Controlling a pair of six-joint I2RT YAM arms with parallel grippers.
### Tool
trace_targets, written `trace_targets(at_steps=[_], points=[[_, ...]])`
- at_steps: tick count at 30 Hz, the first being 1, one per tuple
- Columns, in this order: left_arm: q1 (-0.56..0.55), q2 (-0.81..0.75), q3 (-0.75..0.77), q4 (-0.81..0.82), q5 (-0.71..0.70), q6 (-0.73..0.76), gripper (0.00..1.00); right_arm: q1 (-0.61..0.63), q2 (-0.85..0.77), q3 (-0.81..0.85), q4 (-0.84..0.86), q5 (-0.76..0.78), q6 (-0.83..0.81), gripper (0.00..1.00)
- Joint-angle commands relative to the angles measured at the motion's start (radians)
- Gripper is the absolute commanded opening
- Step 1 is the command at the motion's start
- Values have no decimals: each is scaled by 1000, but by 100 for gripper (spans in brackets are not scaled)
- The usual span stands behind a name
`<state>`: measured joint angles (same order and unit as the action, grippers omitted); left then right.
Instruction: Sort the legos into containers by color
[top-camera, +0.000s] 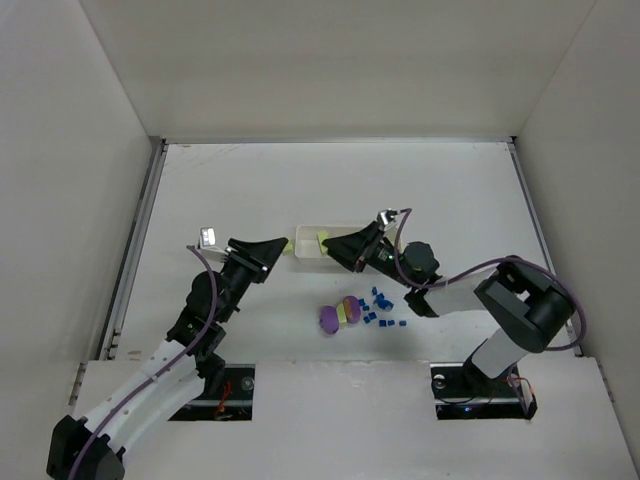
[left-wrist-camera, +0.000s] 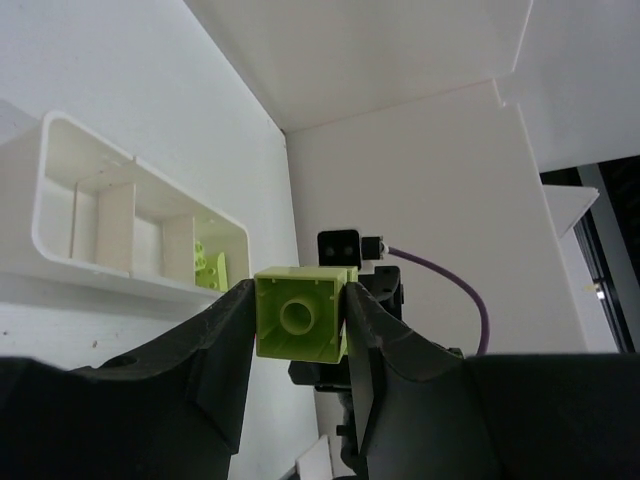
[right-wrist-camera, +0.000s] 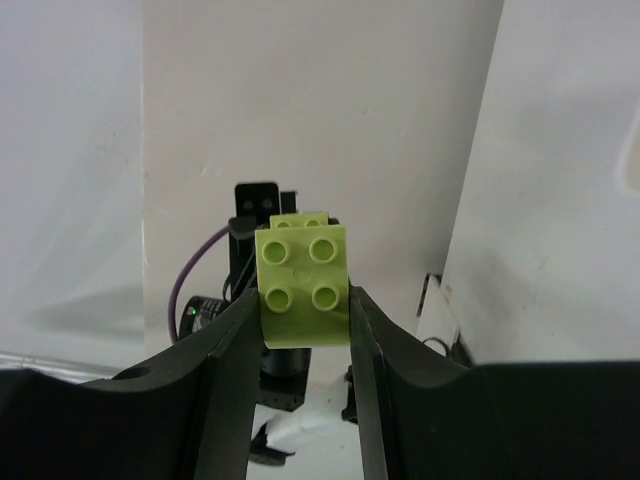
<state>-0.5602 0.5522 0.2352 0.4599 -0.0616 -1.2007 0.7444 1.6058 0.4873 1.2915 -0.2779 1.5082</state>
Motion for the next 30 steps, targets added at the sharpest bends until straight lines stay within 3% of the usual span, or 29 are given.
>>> trace_targets(at_steps=[1,7,11,14,17,22,30], points=[[15,-6,-10,10,11,4,7,-65,-61,-48,174,-26,-39,27],[-45,77,42,19,-4,67,7,-210,-190,-124,-48,-57,-149,27],[-138,165,114,8,-64,170,7,-309,-357,-128,-451,20,-377,28],[-220,259,171,-4,-150,243,8,-320,-495,-63,-836,214,-621,29],[-287,365,225,3,-220,299,9,-300,-529,25,-1072,388,-787,29],[-346,520,325,19,-267,352,9,-256,-488,102,-1176,431,-897,29],[-364,706,450,37,-259,377,10,-244,-354,155,-1170,473,-956,29]])
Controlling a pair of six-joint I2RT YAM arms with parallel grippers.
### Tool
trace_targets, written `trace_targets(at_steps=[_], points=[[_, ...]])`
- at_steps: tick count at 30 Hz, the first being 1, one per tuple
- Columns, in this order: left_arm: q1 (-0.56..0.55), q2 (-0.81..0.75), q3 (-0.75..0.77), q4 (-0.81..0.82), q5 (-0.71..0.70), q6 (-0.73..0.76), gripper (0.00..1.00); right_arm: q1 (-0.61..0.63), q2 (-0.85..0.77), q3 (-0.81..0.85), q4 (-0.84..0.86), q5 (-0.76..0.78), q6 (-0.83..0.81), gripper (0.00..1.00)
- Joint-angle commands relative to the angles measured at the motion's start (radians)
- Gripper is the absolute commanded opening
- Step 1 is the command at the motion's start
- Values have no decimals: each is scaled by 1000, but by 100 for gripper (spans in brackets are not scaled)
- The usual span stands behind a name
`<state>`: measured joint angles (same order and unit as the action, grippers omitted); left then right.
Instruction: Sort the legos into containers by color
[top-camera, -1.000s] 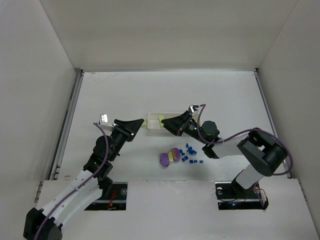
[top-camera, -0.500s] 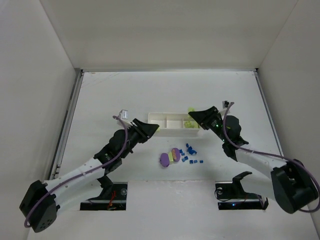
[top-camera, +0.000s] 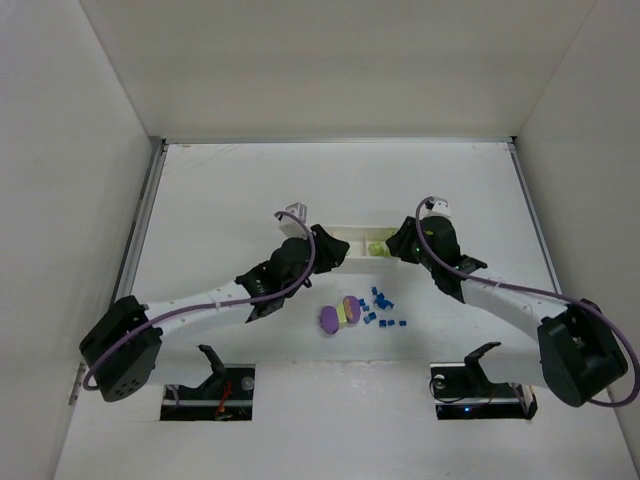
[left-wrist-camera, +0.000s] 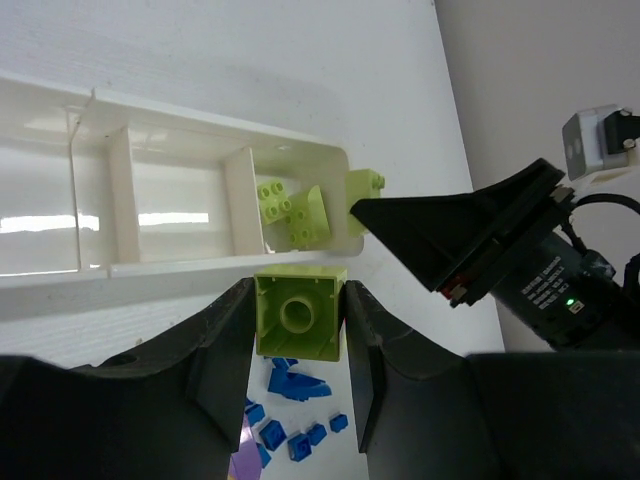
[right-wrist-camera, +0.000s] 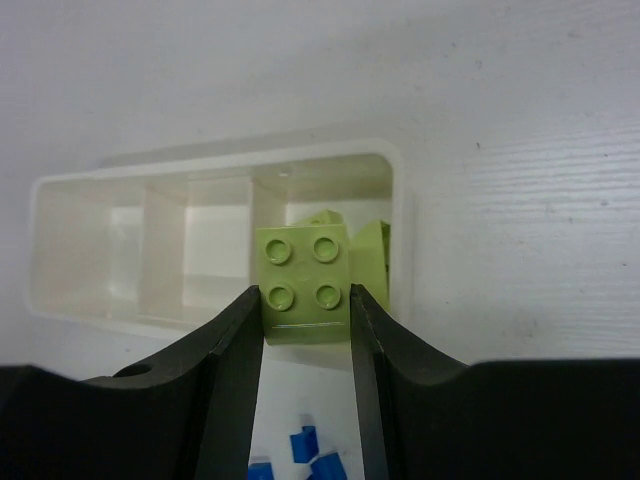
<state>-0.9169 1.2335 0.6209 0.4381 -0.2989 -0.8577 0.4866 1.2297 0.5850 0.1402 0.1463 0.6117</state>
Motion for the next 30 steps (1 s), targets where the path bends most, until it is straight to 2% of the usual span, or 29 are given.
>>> trace_targets(at_steps=[1,4,6,8,10,16,18,21,23,30], points=[[-9,40,74,62,-20,34,10,20,31,62,-14,62,-62,29],[-12,79,100,70,-19,36,10,27,54,75,-5,107,-70,33],[-13,104,118,70,-19,40,10,27,60,75,5,113,-72,43],[-15,132,135,70,-17,45,10,27,45,58,30,113,-67,58],[-15,164,157,70,-13,46,10,27,13,39,47,113,-61,64],[-29,299,253,59,-8,72,10,28,-149,-22,53,121,-37,62],[-33,352,296,53,-3,86,10,25,-205,-51,58,124,-24,57],[-38,428,367,28,6,103,11,17,-274,-100,59,131,-1,44],[-47,480,423,2,10,114,11,11,-306,-131,61,148,19,40],[-90,626,589,-85,-66,219,12,-18,-360,-206,98,167,56,43]])
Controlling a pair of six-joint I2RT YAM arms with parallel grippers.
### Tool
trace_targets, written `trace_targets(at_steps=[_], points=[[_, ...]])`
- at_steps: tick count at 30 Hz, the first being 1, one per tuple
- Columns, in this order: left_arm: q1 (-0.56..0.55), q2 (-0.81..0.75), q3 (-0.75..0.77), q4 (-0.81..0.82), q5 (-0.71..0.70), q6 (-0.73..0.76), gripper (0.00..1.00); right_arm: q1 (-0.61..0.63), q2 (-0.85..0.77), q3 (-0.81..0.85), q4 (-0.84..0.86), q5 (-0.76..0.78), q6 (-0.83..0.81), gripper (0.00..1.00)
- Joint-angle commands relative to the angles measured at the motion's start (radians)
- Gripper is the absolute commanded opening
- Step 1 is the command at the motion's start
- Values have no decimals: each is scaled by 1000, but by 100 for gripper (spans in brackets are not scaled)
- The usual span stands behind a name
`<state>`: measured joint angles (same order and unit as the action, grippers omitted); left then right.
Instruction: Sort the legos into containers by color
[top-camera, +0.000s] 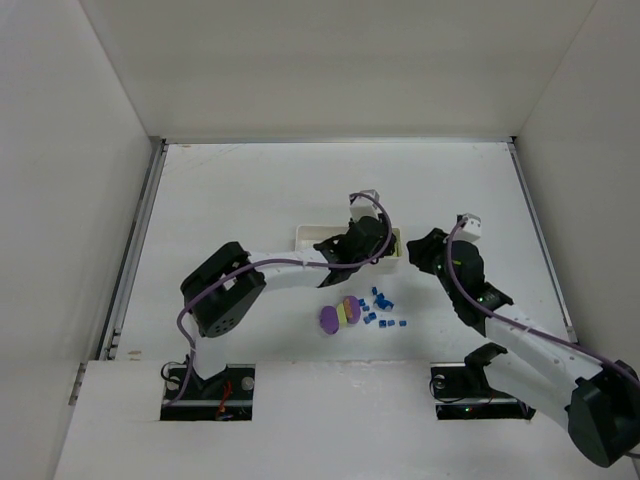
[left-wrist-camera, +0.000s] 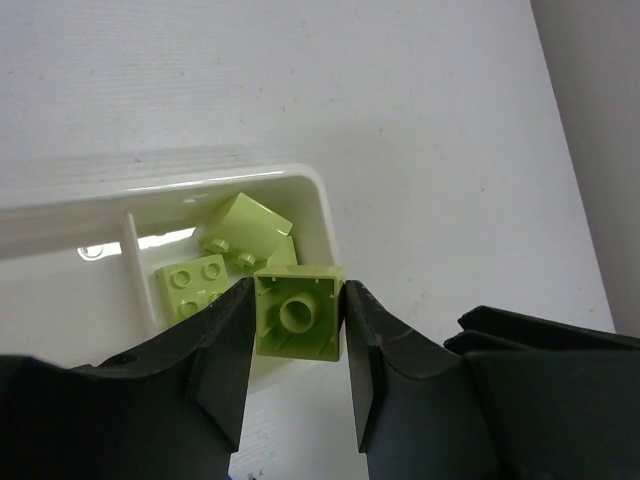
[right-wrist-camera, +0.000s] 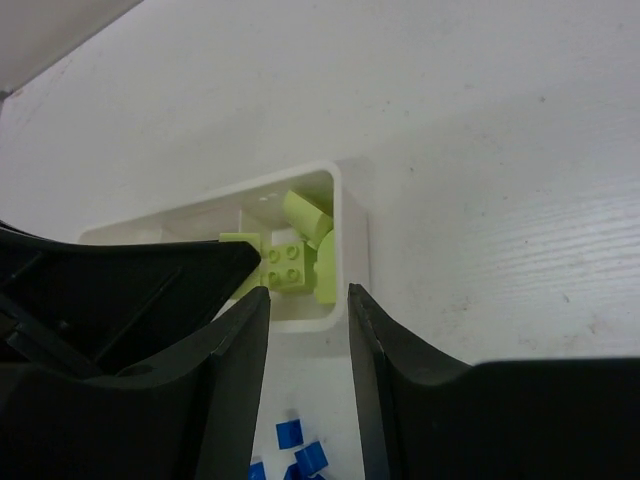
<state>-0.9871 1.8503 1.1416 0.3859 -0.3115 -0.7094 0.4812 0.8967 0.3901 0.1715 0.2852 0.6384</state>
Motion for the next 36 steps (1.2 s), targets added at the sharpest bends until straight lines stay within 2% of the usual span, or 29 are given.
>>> trace_targets(at_steps=[1,5,9,14,18,21,26,29,31,32,34,36], points=[[-26,18,79,-41,-69,85,12,-14,-33,-14,68,28,29,44],[-49,29,93,-56,-130,116,16,-16,-48,-20,68,31,29,54],[-52,36,101,-62,-140,123,34,-10,-71,-27,65,42,32,62],[-48,36,101,-58,-126,120,45,3,-111,-33,45,57,30,63],[-46,24,99,-53,-104,114,48,32,-128,-37,30,65,30,63],[-41,-6,83,-50,-103,110,47,70,-150,-43,11,77,32,54],[-23,-147,-15,-48,-103,106,43,171,-142,-33,-44,88,26,31],[-11,-271,-133,-58,-103,105,40,245,-93,-1,-153,140,32,29],[-12,-368,-234,-67,-103,100,39,291,-53,22,-217,160,43,33],[-17,-399,-267,-73,-103,100,39,318,-39,29,-243,169,53,38],[-31,-480,-353,-94,-104,97,39,384,-24,38,-274,189,78,55],[-41,-543,-416,-117,-101,96,40,459,-16,56,-306,210,84,62]])
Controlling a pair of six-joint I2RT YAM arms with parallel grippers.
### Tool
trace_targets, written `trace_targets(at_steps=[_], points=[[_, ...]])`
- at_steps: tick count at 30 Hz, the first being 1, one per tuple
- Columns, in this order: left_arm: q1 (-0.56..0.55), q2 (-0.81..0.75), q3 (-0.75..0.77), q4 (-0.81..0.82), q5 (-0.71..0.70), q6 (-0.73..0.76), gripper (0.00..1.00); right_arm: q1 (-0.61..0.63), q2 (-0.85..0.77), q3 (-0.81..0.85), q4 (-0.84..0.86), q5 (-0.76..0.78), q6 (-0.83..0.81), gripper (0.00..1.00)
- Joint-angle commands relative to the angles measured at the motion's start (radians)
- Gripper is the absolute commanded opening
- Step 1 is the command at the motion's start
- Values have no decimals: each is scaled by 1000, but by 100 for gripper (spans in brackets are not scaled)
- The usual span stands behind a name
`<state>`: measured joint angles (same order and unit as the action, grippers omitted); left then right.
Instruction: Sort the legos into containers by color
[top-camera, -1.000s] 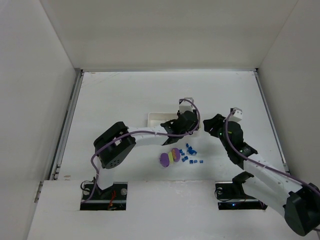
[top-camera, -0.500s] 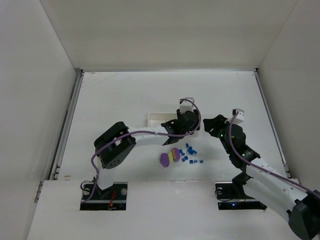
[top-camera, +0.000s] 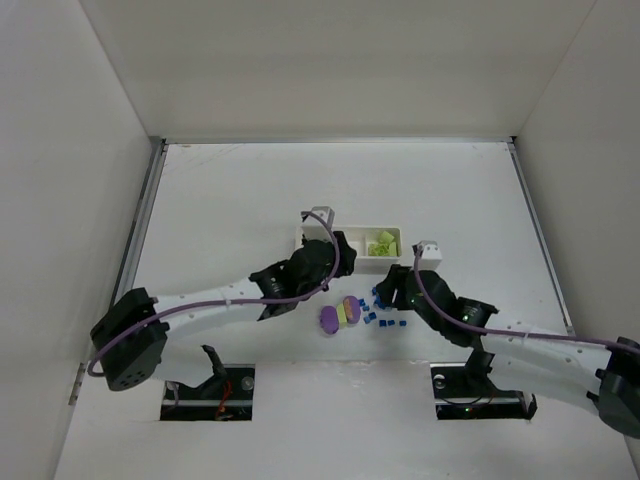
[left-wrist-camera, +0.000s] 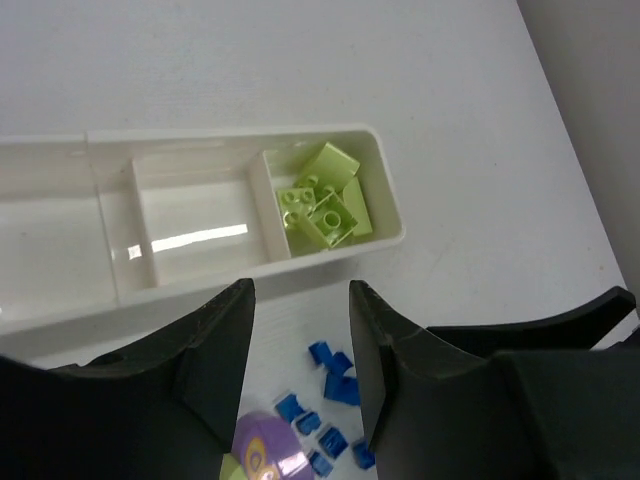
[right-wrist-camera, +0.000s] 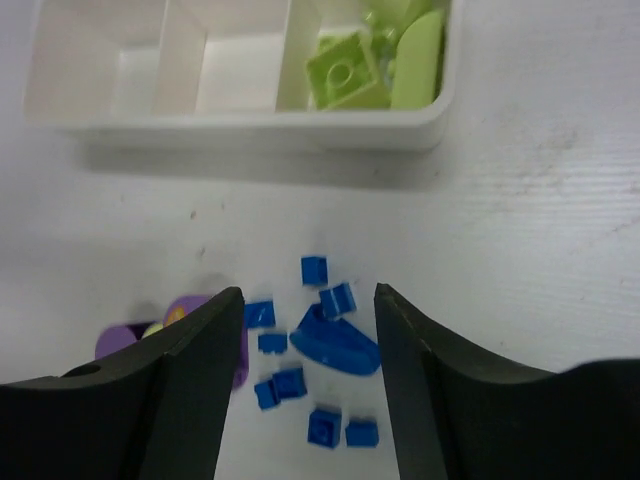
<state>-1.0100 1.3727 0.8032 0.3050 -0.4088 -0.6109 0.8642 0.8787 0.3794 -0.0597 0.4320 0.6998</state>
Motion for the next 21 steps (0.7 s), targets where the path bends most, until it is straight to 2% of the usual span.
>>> trace_targets(at_steps=[1,5,10,15,21], points=[[-23,-95,-106,-50,-4,-3,40,109,9,81,-104,76,27,65],[-35,-171,-189,-93,-7,-10,41,201,89,176,-256,119,21,69],[-69,-224,-246,-106,-10,-39,41,215,235,271,-364,128,-39,72],[-101,-308,-292,-113,-18,-47,42,206,315,302,-374,93,-83,67],[-77,-412,-338,-164,-18,-52,42,172,371,314,-364,27,-120,65]])
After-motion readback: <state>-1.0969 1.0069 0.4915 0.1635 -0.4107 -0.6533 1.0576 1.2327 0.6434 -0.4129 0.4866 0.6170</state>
